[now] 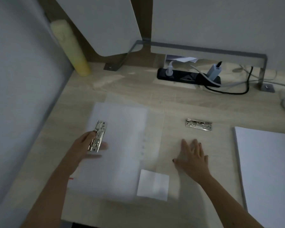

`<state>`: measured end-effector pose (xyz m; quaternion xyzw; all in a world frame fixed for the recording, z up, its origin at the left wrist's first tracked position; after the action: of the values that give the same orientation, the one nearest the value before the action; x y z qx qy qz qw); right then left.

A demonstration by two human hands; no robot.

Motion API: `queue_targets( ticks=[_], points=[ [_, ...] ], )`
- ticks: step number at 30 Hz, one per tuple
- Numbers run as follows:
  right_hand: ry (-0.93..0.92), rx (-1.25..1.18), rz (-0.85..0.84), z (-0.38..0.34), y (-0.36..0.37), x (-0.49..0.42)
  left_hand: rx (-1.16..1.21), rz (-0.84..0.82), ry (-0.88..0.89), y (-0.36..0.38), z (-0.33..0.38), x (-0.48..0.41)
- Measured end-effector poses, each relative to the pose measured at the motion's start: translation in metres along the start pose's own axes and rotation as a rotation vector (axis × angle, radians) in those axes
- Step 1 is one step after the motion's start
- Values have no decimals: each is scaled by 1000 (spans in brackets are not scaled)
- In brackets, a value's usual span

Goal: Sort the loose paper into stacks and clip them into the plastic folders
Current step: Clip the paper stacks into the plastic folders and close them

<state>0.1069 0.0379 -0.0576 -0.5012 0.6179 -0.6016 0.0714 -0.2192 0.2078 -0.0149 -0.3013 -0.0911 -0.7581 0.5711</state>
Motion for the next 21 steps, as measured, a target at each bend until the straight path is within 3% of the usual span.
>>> queue_targets(
  ticks=[6,14,21],
  points=[
    [-9,13,8,3,2,-3,-54,130,-78,-6,-42,-19],
    [-13,8,-1,2,4,-4,8,-39,-214,-5,-67,-1],
    [-4,-7,-2,5,5,-7,-16,-77,-156,-7,-66,3]
  ],
)
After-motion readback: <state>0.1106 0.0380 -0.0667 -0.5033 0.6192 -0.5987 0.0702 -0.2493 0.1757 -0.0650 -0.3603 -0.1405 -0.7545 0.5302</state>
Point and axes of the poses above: each hand's wrist, its own x-axis away from the middle knuckle, its own y-axis out of the palm, z = x × y, the point moved 10 cm from there along -x, towards the middle knuckle, and after that the axes turned 2 degrees about z, right-handed, at the moved point
